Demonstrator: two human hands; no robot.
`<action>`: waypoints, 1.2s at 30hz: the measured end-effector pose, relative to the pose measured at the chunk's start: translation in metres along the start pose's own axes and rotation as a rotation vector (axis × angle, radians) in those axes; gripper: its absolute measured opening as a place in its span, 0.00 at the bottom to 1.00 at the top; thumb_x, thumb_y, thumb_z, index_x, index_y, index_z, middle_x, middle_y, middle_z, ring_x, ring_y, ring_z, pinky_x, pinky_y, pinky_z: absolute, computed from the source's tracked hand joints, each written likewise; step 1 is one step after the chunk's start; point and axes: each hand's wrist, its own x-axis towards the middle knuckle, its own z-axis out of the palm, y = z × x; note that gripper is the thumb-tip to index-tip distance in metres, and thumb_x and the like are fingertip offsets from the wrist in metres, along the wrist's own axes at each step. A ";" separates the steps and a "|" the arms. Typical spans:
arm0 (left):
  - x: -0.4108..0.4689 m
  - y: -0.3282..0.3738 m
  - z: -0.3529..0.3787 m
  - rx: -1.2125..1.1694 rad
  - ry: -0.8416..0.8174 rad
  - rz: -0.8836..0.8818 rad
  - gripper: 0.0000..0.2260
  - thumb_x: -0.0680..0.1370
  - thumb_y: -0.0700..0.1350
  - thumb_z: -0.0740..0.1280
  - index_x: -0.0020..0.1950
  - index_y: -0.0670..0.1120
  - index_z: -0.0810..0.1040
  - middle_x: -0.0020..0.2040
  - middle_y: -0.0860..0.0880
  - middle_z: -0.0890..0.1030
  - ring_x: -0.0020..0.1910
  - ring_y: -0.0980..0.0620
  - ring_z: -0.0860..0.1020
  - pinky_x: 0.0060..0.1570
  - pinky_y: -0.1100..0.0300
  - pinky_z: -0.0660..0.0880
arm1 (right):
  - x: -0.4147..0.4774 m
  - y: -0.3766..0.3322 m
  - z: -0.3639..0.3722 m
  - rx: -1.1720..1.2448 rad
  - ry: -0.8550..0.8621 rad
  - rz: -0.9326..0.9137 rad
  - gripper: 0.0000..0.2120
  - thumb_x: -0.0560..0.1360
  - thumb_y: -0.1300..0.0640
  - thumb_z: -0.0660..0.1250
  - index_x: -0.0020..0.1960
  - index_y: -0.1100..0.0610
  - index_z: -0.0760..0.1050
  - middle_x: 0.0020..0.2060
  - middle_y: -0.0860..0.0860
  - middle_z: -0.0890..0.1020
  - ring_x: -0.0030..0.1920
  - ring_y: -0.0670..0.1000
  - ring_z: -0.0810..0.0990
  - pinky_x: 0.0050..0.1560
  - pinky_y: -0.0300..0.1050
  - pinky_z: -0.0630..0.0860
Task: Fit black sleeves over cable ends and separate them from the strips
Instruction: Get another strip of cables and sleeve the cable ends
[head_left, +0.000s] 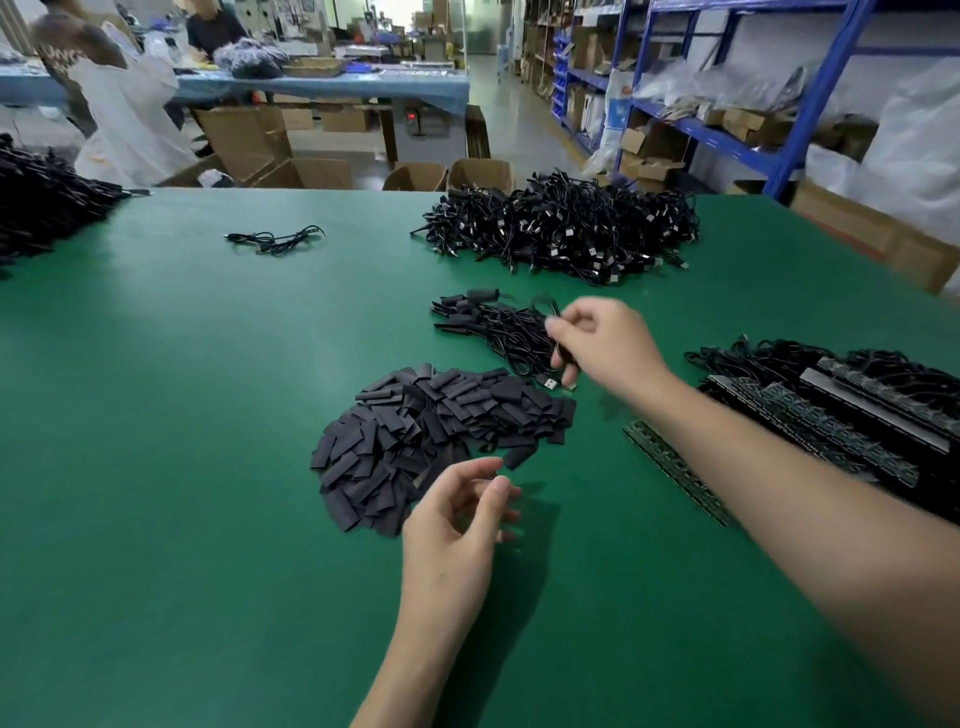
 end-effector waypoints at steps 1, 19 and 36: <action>-0.001 0.000 0.000 0.019 -0.016 0.007 0.05 0.81 0.41 0.69 0.55 0.49 0.82 0.44 0.48 0.87 0.42 0.50 0.85 0.38 0.62 0.79 | 0.023 -0.007 0.003 -0.021 0.015 0.003 0.09 0.83 0.51 0.66 0.48 0.54 0.79 0.35 0.49 0.86 0.29 0.47 0.84 0.34 0.44 0.81; -0.008 0.001 0.010 0.271 -0.184 0.214 0.19 0.80 0.60 0.63 0.38 0.50 0.82 0.44 0.53 0.84 0.45 0.52 0.83 0.46 0.53 0.78 | -0.128 0.060 0.032 -0.194 0.177 -0.237 0.06 0.78 0.60 0.70 0.55 0.54 0.78 0.50 0.45 0.77 0.55 0.48 0.75 0.59 0.44 0.73; 0.010 0.087 0.212 0.782 -0.599 0.696 0.11 0.84 0.50 0.65 0.64 0.49 0.80 0.60 0.52 0.81 0.60 0.51 0.75 0.62 0.52 0.72 | -0.187 0.079 -0.014 -0.330 0.075 -0.041 0.30 0.73 0.53 0.50 0.71 0.60 0.73 0.67 0.56 0.79 0.71 0.56 0.72 0.74 0.45 0.64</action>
